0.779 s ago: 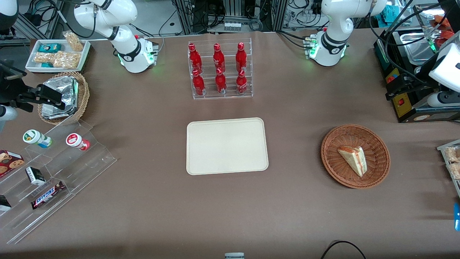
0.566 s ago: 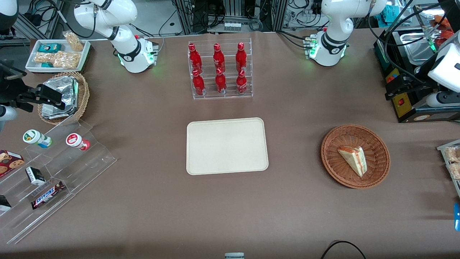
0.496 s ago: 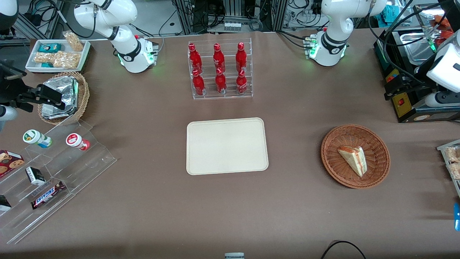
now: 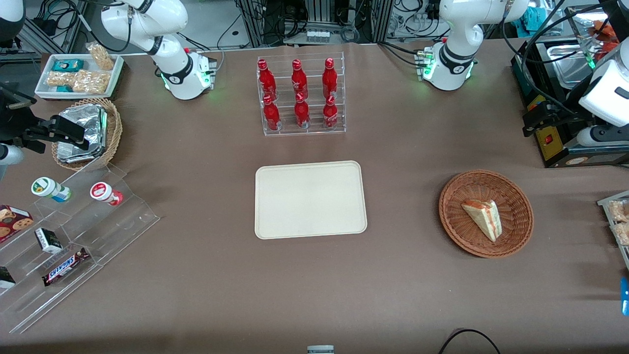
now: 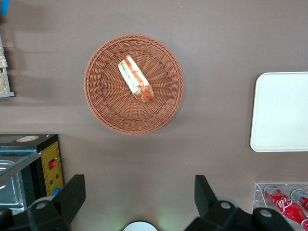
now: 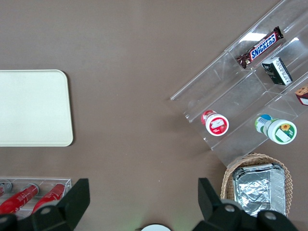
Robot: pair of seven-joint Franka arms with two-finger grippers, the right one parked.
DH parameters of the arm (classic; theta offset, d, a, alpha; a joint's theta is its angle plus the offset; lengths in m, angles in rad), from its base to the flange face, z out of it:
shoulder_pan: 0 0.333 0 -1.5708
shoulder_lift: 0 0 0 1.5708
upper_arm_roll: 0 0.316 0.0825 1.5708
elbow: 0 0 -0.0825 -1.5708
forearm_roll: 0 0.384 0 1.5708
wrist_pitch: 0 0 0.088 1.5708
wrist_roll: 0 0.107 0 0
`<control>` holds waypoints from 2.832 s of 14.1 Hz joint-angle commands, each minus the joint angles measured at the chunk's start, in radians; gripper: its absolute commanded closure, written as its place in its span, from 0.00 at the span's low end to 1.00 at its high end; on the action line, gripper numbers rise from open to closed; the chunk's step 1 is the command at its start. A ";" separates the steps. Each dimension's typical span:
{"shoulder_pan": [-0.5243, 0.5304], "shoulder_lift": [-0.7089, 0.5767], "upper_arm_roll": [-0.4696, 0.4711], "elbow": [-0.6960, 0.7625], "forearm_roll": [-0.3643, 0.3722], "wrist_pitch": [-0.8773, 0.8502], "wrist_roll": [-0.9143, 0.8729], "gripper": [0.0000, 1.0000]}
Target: Place sandwich from basket to tray
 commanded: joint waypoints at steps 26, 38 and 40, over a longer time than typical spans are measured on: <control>0.044 0.201 0.008 -0.596 0.014 0.883 -0.475 0.00; 0.069 0.361 0.007 -0.558 0.014 1.006 -0.560 0.92; 0.061 0.339 0.002 -0.553 0.021 0.962 -0.585 0.95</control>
